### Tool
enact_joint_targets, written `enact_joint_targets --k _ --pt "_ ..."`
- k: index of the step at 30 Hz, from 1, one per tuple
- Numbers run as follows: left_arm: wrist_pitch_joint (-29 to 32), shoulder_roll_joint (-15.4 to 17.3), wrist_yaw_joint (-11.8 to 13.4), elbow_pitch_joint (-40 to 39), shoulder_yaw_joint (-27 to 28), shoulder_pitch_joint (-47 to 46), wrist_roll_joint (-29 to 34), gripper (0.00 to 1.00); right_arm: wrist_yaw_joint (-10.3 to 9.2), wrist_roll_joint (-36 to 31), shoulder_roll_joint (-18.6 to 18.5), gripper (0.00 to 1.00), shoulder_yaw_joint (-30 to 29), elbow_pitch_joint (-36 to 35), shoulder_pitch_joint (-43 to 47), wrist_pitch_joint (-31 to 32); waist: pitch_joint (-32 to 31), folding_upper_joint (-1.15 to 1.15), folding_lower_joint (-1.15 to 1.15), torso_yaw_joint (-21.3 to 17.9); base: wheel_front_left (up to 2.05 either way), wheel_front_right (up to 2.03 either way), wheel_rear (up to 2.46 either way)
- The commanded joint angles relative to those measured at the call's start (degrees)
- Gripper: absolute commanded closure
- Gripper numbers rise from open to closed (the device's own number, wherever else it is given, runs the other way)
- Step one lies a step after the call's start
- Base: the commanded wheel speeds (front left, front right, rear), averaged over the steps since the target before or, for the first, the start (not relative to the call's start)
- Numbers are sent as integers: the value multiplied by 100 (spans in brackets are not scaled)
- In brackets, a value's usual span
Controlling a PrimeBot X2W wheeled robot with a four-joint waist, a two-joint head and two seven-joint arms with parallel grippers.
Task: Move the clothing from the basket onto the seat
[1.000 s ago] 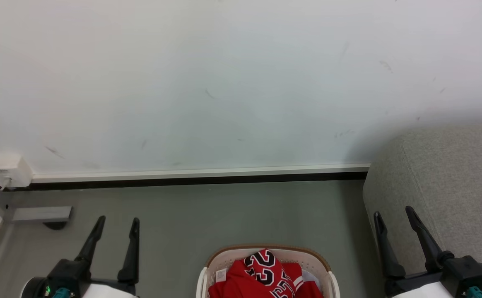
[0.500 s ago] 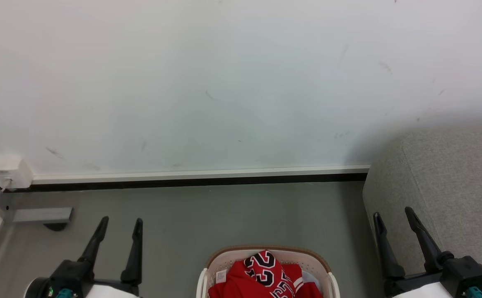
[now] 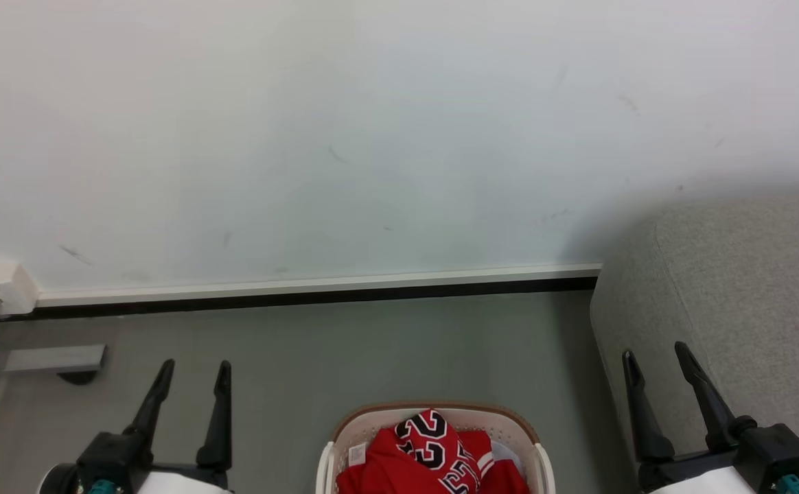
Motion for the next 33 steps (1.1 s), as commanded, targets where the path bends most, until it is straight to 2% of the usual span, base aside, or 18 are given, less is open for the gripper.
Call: enact_joint_targets --k 1,9,18,25,33 --pt "-3 -10 -22 -7 -3 2 -53 0 -12 19 -34 0 -25 -17 -35 -15 48 0 0 -57 0 0 0" --pt "-3 11 -81 -56 -7 -256 -146 0 -12 26 -30 0 -22 -140 -255 -7 570 0 0 -473 0 0 0" --pt "-2 308 -131 99 -171 -755 -428 0 -12 111 -27 0 -98 -451 -550 -7 1464 0 0 -913 0 0 0" --pt "-2 734 -128 661 -816 -1246 -806 0 -12 213 -28 0 -246 -675 -756 -7 2084 0 0 -1213 0 0 0" --pt "91 1187 -127 1658 -1881 -2040 -1278 0 -12 460 -25 0 -477 -1011 -1024 -8 2788 0 0 -1476 0 0 0"
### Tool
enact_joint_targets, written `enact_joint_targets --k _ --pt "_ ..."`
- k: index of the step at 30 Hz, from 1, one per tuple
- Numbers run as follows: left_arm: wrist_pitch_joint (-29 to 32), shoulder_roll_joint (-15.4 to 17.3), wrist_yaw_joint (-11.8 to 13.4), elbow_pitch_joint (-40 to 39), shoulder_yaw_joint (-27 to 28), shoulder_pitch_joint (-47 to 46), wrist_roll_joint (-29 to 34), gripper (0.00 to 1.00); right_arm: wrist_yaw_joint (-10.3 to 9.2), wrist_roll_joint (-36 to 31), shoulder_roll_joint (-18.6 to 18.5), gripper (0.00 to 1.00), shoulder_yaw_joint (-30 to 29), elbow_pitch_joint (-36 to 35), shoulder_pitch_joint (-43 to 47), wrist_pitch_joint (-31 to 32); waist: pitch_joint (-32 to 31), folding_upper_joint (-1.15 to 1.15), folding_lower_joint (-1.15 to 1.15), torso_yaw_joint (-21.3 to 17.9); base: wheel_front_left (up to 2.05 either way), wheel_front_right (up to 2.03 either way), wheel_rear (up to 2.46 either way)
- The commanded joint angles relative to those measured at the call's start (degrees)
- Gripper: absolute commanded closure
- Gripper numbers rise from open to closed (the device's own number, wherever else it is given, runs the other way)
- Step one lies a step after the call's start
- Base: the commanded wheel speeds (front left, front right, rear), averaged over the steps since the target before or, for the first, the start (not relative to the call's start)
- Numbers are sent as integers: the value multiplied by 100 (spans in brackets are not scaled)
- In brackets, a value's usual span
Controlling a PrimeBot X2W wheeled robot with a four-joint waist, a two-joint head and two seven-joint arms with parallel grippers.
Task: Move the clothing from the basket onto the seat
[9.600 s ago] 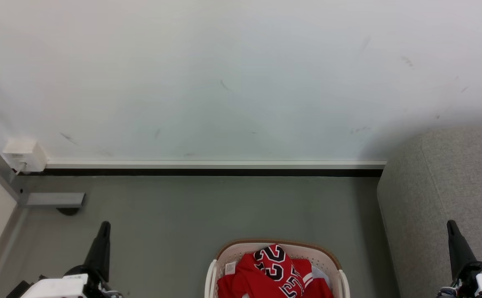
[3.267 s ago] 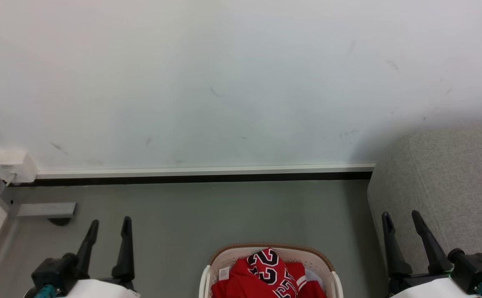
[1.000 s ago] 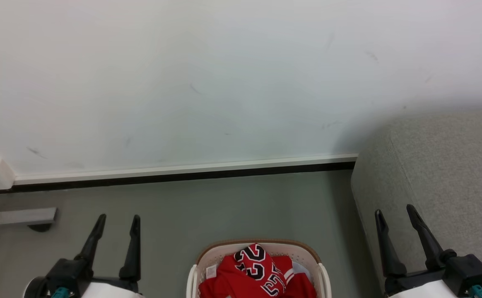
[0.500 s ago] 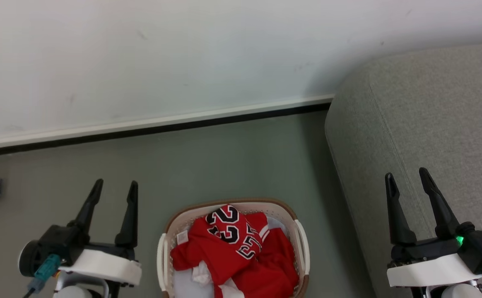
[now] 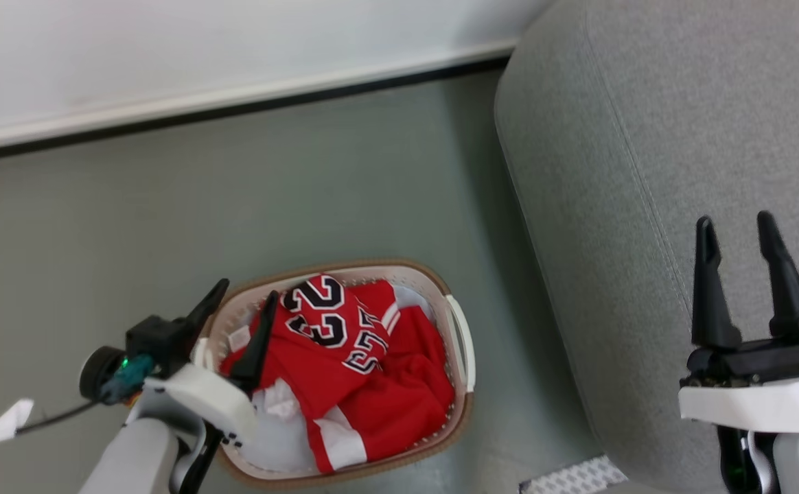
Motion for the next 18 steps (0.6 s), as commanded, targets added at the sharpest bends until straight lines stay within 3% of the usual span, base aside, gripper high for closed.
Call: enact_joint_targets --k 1,8,18 --pt "71 91 11 91 -106 -175 -87 0 -12 59 -17 0 -31 -64 -117 4 334 0 -1 -186 0 0 0" --pt "720 407 11 640 -1013 -773 -628 0 -12 337 -15 0 -93 -382 -378 4 914 0 -1 -442 0 0 0" --pt "1447 863 11 1142 -2161 -1496 -905 0 -12 677 -14 0 -61 -744 -456 4 1615 0 -1 -826 0 0 0"
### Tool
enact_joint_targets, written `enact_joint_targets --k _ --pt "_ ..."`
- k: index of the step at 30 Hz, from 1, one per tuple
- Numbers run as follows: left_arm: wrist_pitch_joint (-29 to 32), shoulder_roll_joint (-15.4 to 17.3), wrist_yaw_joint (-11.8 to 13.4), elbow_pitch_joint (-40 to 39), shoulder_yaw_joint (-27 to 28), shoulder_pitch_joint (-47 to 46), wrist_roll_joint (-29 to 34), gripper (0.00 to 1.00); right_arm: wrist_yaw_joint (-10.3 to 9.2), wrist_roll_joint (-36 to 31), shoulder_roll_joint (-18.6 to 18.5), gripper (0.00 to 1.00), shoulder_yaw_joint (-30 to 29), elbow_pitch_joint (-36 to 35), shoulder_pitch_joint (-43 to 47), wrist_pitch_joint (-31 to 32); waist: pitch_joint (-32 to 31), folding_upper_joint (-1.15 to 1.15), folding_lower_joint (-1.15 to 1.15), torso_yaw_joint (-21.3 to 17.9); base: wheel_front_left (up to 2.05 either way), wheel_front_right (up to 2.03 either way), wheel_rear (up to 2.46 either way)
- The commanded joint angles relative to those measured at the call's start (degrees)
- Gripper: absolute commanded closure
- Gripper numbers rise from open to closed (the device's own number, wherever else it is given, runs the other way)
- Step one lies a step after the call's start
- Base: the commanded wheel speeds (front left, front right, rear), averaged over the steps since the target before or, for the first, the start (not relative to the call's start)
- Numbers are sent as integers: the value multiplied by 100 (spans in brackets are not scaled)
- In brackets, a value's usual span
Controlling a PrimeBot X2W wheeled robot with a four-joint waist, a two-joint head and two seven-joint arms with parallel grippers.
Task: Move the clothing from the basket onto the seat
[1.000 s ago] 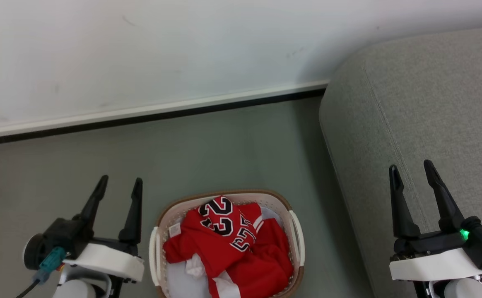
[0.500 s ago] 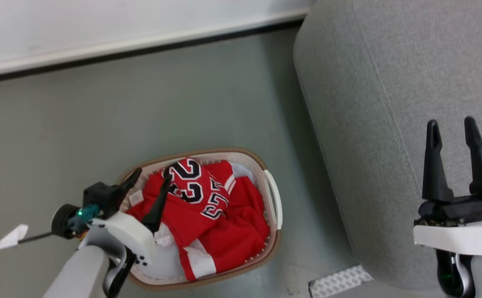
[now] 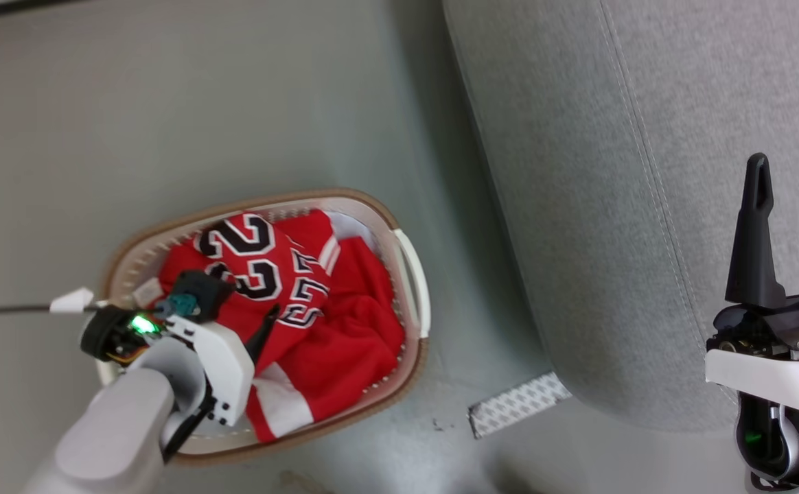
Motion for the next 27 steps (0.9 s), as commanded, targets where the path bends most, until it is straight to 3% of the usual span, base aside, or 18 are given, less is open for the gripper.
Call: enact_joint_targets --k 1,10,18,23,24,25,26,27 --pt "77 87 10 84 -98 -119 -129 0 -12 64 -9 0 26 -32 -46 4 232 0 -1 -202 0 0 0" --pt "451 471 10 664 -757 -744 -57 0 -12 395 -7 0 249 -128 38 4 676 0 -1 -599 0 0 0" --pt "952 394 10 1483 -1342 -1090 91 0 -12 436 -9 0 239 -176 153 4 793 0 -1 -596 0 0 0" --pt "913 315 10 1790 -1518 -1206 -131 0 -12 395 -9 0 202 -190 193 4 805 0 -1 -582 0 0 0" --pt "881 299 10 1829 -1551 -1226 -160 16 -12 387 -9 0 198 -192 192 4 806 0 -1 -580 0 0 0" --pt "834 290 10 1862 -1577 -1250 -185 64 -12 375 -9 0 196 -192 190 4 807 0 -1 -576 0 0 0" --pt "834 290 10 1862 -1577 -1250 -185 64 -12 375 -9 0 196 -192 190 4 807 0 -1 -576 0 0 0" --pt "749 272 10 1920 -1636 -1293 -266 100 -12 357 -9 0 206 -179 177 4 804 0 -1 -575 0 0 0"
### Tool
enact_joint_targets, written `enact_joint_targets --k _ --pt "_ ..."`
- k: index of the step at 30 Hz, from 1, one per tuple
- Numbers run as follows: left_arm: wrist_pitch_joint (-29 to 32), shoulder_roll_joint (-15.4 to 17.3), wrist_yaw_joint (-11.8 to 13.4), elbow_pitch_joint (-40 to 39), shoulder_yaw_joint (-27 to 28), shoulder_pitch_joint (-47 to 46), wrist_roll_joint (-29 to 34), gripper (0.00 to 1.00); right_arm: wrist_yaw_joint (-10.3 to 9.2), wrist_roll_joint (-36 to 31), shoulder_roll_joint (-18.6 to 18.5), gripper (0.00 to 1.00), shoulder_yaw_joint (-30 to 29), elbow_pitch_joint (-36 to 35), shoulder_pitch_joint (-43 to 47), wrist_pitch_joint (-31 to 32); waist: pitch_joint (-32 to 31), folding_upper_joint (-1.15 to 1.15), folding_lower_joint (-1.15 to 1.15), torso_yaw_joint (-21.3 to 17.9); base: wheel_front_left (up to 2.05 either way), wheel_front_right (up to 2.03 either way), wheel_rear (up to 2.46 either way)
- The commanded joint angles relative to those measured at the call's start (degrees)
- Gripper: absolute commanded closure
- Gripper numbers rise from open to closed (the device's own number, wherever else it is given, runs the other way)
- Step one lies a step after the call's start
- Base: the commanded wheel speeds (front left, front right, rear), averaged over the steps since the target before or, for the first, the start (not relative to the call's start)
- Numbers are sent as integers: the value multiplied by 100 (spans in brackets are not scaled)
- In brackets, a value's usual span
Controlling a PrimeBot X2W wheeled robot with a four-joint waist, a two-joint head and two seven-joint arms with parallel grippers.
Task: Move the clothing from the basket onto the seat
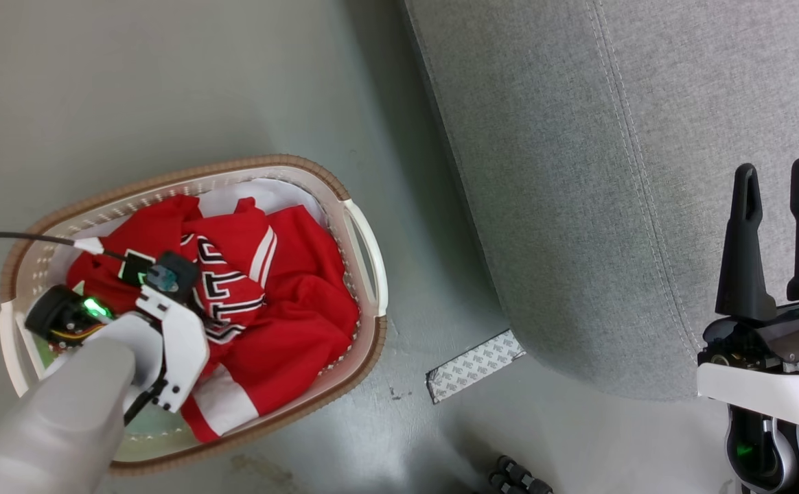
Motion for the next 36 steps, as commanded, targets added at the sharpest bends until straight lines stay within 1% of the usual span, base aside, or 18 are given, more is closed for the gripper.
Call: enact_joint_targets --k 1,5,7,13,14,18,25,28,29,32,36 --pt "-92 15 10 70 -55 -35 -91 100 -12 -39 -9 0 -2 12 -2 4 -10 0 0 1 0 0 0" --pt "-415 34 10 92 -124 -72 -333 100 -12 -69 -9 0 82 96 -117 3 -131 0 0 -29 0 0 0" --pt "-560 -41 10 90 -152 -7 -424 100 -12 -112 -11 0 74 152 -171 4 -301 0 0 -2 0 0 0" --pt "-1196 -517 10 -23 -291 201 -790 100 -12 -547 -12 0 -140 307 -176 4 -1174 0 0 461 0 0 0" --pt "-1196 -517 10 -23 -291 201 -790 100 -12 -547 -12 0 -140 307 -176 4 -1174 0 0 461 0 0 0" --pt "-1551 -850 9 -191 -381 351 -1107 100 -12 -830 -13 0 -239 441 -112 4 -1790 0 0 768 0 0 0" --pt "-1972 -1181 9 -561 -556 617 -1738 100 -12 -1139 -16 0 -342 725 127 4 -2741 0 0 1269 0 0 0" --pt "-2162 -1248 10 -782 -633 754 -1917 100 -12 -1165 -15 0 -338 908 271 4 -3227 0 0 1504 0 0 0" --pt "-2162 -1248 10 -782 -633 754 -1917 100 -12 -1165 -15 0 -338 908 271 4 -3227 0 0 1504 0 0 0" --pt "-2237 -1304 9 -965 -590 834 -2067 100 -12 -1147 -17 0 -297 1034 409 4 -3526 0 0 1668 0 0 0" --pt "-2299 -1333 10 -1255 -473 935 -2101 100 -12 -1116 -16 0 -232 1213 616 4 -3874 0 0 1886 0 0 0"
